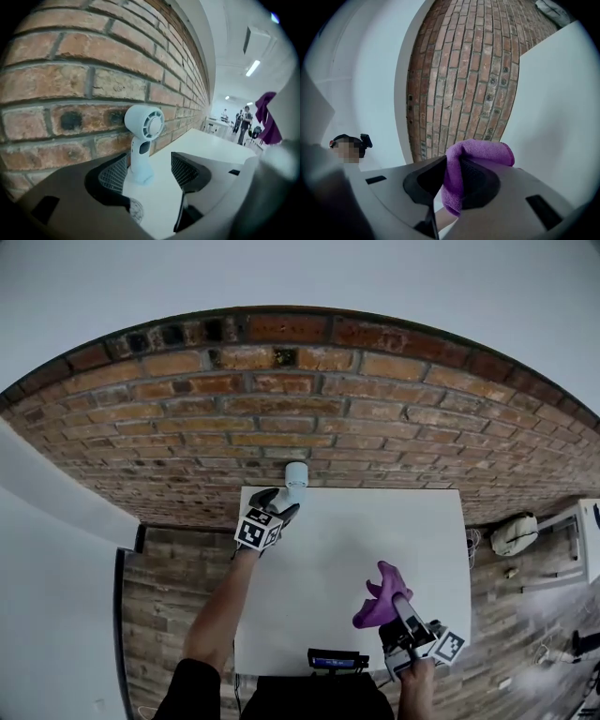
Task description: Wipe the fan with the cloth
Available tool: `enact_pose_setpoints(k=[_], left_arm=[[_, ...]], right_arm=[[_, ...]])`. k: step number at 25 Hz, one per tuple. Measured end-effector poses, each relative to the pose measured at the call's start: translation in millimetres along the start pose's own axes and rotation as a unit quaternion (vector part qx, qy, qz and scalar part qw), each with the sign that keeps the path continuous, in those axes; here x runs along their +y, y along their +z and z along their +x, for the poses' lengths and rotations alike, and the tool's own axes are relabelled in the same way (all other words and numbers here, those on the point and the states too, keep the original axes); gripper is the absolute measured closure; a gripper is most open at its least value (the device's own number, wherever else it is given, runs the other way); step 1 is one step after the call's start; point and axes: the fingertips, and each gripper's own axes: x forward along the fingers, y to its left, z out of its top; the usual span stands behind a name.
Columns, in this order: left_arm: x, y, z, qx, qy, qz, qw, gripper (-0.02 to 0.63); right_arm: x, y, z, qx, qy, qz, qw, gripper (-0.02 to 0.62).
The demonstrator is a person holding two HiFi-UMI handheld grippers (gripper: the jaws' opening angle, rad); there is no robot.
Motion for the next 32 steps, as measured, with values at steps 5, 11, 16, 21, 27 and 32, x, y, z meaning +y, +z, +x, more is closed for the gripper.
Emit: enact_pose_setpoints(k=[5, 11, 16, 21, 27, 32], left_arm=[[15, 4, 51, 0.014, 0.015, 0.059, 0.9980, 0.311], [17, 11, 57, -0.010, 0.023, 0.045, 0.9987, 0.402], [-12, 15, 47, -0.017, 0.008, 0.014, 0.9997, 0.405], [-83, 6, 11, -0.025, -0.023, -0.011, 0.9994, 0.405], [-188, -37, -39, -0.010, -0.085, 0.011, 0.9962, 0.405], [-240, -83, -69, 0.023, -0.103, 0.036, 0.9937, 0.405]], right_arm=[[-17, 33, 4, 0.014, -0.004, -0.001, 1.000, 0.531], [-47, 60, -5, 0.010, -0.004, 0.020, 1.000, 0.531], [-63, 69, -1, 0.020, 0.009, 0.034, 0.999, 0.531], [-59, 73, 4, 0.019, 0.029, 0.035, 0.999, 0.531], [-26, 56, -14, -0.001, 0.037, 0.009, 0.999, 0.531], [1, 15, -49, -0.019, 0.016, -0.006, 1.000, 0.531]])
